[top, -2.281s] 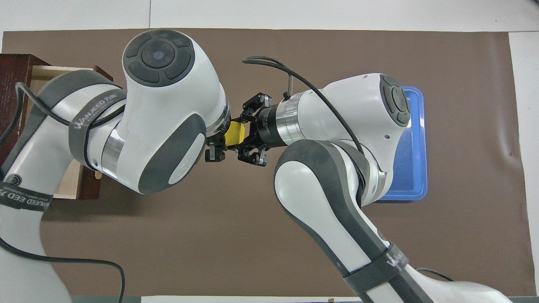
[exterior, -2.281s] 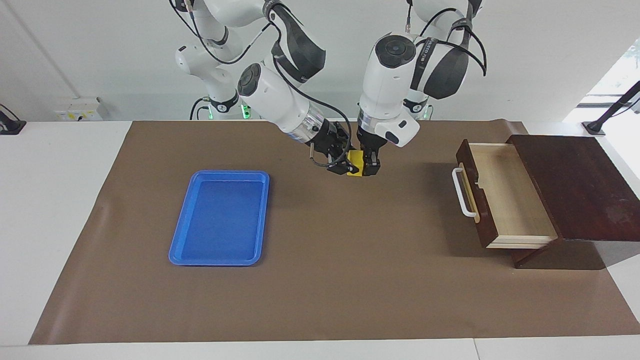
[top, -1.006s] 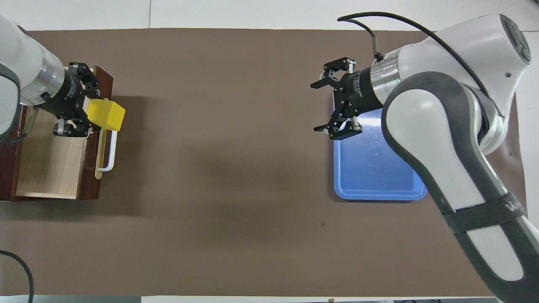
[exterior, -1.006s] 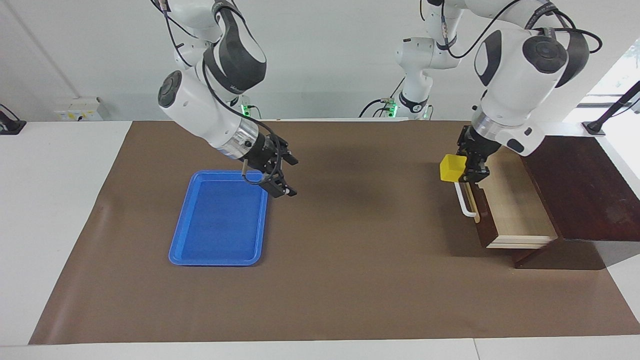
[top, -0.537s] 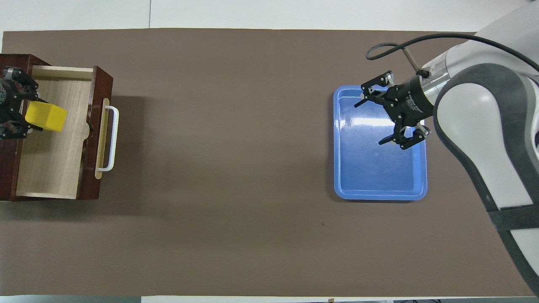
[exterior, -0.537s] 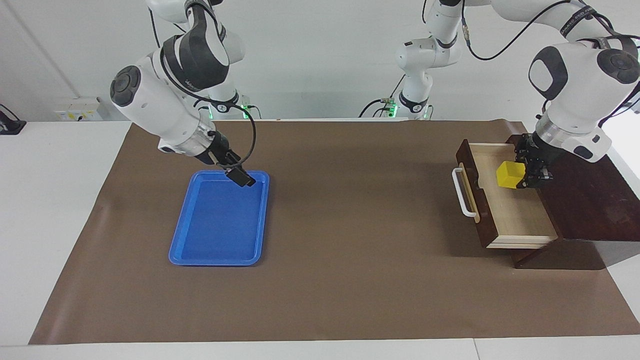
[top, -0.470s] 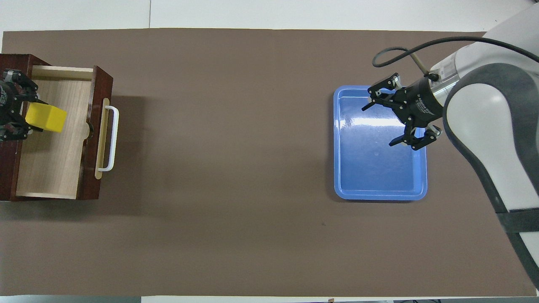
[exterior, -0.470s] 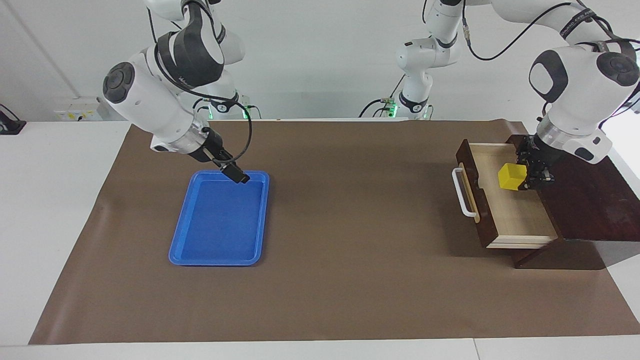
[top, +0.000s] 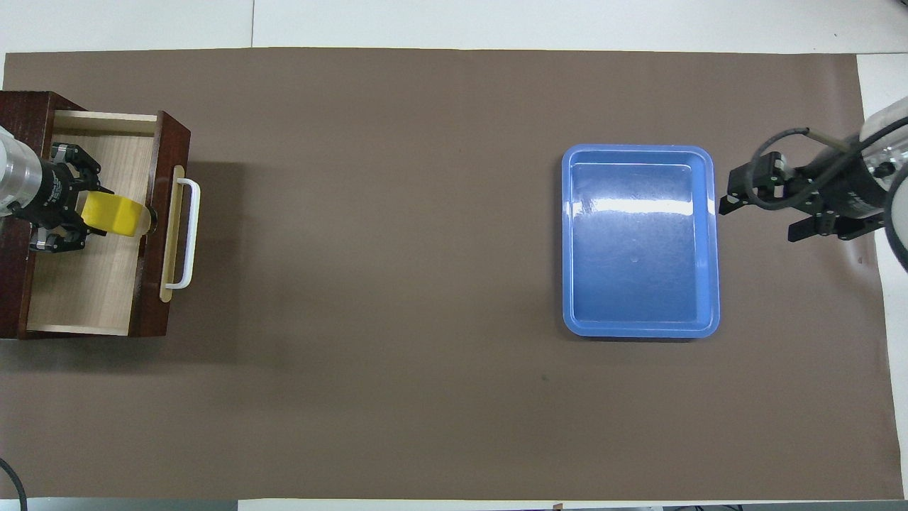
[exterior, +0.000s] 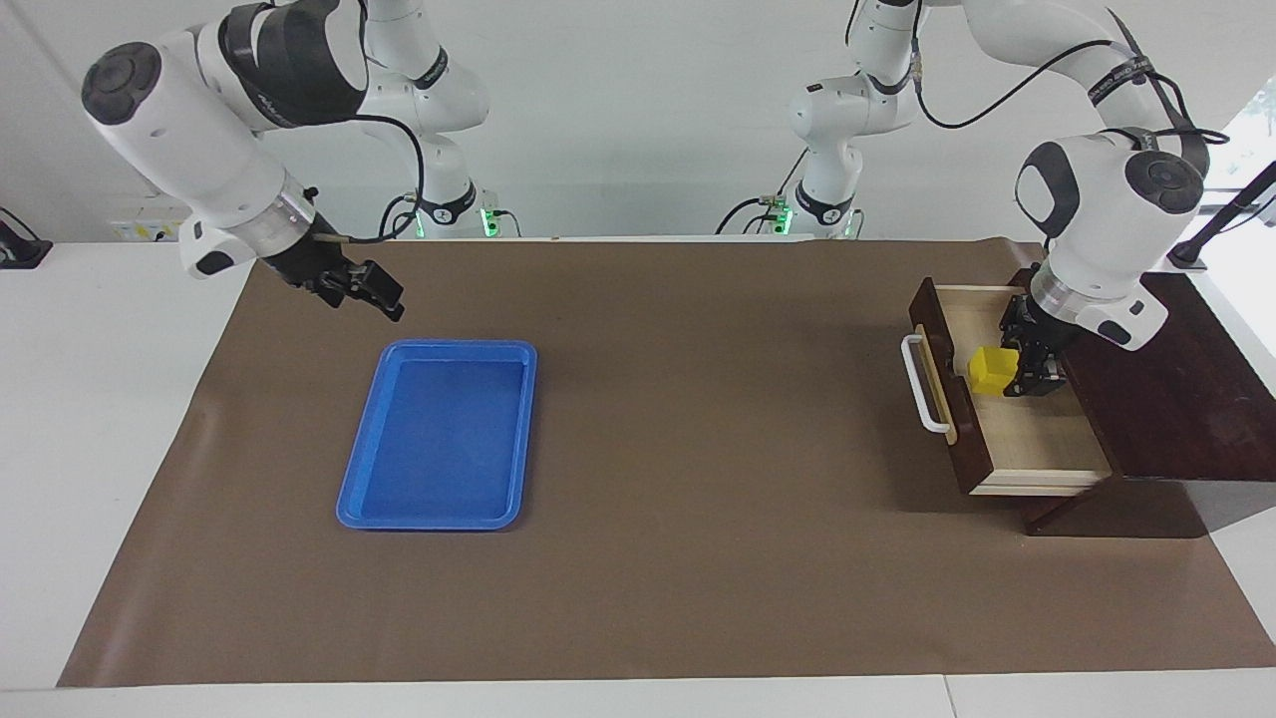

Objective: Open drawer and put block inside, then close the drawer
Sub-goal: 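Lower the block into the drawer with the left gripper while the right retracts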

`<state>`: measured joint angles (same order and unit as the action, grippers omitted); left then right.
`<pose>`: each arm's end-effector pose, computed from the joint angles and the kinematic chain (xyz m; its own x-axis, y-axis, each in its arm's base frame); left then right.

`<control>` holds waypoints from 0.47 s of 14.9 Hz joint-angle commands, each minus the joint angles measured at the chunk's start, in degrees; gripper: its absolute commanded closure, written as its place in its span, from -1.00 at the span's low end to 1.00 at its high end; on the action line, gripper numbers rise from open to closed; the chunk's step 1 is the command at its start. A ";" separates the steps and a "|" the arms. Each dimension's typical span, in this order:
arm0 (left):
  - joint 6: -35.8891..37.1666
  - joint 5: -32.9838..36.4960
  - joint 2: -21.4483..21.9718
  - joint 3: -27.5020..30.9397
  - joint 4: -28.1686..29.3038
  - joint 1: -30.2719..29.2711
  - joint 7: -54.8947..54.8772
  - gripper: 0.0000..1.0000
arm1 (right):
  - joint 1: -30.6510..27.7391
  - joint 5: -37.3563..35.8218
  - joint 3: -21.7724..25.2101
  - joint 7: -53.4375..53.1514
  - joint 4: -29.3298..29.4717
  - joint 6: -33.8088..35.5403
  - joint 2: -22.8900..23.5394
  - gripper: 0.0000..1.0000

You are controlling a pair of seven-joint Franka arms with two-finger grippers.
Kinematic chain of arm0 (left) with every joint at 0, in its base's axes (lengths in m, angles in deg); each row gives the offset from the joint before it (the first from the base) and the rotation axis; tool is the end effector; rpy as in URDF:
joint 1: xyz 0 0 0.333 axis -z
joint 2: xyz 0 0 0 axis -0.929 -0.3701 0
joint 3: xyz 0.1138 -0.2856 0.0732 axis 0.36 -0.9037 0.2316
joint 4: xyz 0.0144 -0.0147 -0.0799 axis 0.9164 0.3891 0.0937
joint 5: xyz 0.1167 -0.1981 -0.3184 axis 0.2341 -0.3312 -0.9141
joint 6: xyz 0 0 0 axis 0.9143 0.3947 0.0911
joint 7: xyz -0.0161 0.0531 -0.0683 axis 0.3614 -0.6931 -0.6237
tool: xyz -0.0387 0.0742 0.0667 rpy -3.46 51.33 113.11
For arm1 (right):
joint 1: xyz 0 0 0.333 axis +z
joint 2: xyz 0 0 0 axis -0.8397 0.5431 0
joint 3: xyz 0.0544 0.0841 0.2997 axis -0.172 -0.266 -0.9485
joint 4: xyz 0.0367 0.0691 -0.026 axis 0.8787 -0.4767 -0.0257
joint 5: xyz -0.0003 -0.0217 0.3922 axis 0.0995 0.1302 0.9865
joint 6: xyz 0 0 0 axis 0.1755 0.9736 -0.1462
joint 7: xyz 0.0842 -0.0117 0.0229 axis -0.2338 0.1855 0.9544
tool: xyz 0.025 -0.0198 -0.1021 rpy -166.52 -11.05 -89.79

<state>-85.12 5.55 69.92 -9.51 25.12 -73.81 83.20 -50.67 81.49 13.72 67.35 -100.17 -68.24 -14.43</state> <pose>0.5954 0.0233 0.4655 0.1923 0.9783 0.0775 0.9812 -0.1931 0.0030 0.5683 -0.0053 0.5748 0.9570 -0.2452 -0.1549 -0.2647 -0.9568 -0.1206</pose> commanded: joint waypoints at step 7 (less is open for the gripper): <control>-6.31 0.97 2.20 0.03 6.83 -0.79 2.03 1.00 | -17.07 -9.40 -17.06 19.70 0.37 5.85 -7.38 -1.00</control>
<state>-89.99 5.62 70.00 -9.42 29.57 -73.84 84.49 -65.14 72.46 -1.14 86.40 -99.96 -65.15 -21.01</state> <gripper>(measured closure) 0.441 0.000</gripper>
